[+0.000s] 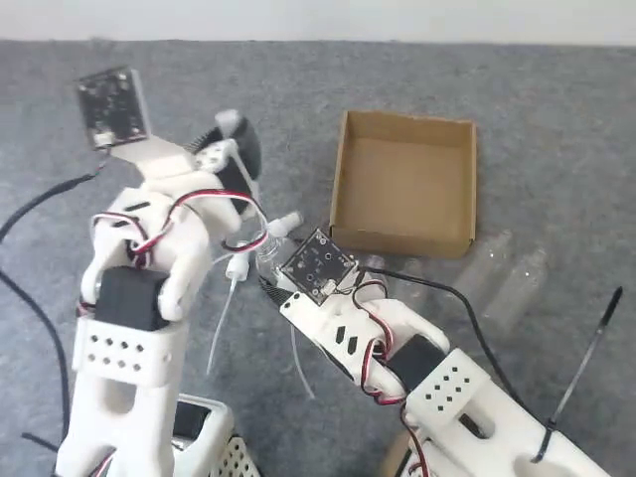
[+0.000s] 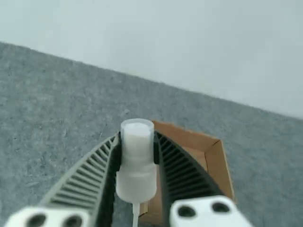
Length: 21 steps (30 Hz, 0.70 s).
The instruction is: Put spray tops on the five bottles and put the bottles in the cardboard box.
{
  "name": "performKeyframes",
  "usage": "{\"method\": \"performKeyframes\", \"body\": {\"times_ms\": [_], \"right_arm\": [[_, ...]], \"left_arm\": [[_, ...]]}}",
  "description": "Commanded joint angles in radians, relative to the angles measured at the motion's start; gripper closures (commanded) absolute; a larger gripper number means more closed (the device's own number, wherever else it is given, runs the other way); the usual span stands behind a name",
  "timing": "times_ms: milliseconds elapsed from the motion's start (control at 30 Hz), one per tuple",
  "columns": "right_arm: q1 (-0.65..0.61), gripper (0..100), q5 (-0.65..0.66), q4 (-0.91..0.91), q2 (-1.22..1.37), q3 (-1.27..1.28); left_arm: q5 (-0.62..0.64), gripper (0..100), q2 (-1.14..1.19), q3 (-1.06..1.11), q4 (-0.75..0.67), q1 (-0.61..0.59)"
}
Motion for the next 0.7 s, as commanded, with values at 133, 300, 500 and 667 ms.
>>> {"method": "performKeyframes", "body": {"times_ms": [133,300,500,667], "right_arm": [[0.087,99.3,-0.014,-0.021,-0.041,-0.008],[0.081,99.3,-0.083,-0.018,-0.041,-0.006],[0.077,99.3,-0.141,-0.019,-0.041,-0.002],[0.076,99.3,-0.127,-0.016,-0.041,0.009]], "left_arm": [[-0.098,99,-0.026,0.018,0.077,0.021],[-0.143,99,-0.026,0.047,0.152,0.049],[-0.143,99,-0.026,0.127,0.149,0.106],[-0.146,99,-0.026,0.134,0.149,0.107]]}}
